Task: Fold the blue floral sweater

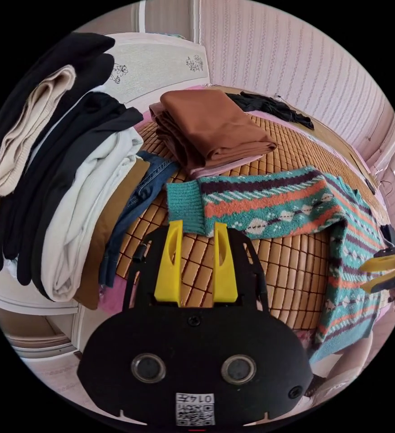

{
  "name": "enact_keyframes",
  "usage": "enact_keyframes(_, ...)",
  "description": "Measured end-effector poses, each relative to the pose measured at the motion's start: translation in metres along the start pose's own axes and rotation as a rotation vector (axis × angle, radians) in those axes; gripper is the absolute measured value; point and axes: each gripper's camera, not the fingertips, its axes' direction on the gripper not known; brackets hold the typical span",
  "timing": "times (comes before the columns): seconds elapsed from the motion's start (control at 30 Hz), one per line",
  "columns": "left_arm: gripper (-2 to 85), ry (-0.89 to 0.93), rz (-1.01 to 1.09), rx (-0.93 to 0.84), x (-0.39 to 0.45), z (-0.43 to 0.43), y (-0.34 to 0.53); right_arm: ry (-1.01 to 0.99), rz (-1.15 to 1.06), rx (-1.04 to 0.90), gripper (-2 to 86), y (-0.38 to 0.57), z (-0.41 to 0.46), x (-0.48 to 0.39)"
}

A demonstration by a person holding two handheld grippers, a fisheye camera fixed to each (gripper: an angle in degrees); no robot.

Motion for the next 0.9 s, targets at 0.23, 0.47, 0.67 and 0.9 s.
enact_keyframes(0.23, 10.9, 0.09, -0.055, 0.025, -0.051, 0.058, 0.015, 0.251, -0.073, -0.083, 9.5, -0.179, 0.048, -0.044)
enact_keyframes(0.47, -0.4, 0.199, -0.087, 0.042, -0.098, 0.07, 0.044, 0.363, -0.088, -0.156, 3.7, -0.262, 0.074, -0.087)
enact_keyframes(0.67, -0.6, 0.059, -0.168, 0.097, -0.15, 0.065, 0.067, 0.363, -0.116, -0.18, 3.5, -0.312, 0.081, -0.114)
enact_keyframes(0.9, 8.3, 0.106, -0.311, 0.218, -0.163, 0.048, 0.125, 0.207, -0.144, -0.179, 10.9, -0.354, 0.064, -0.136)
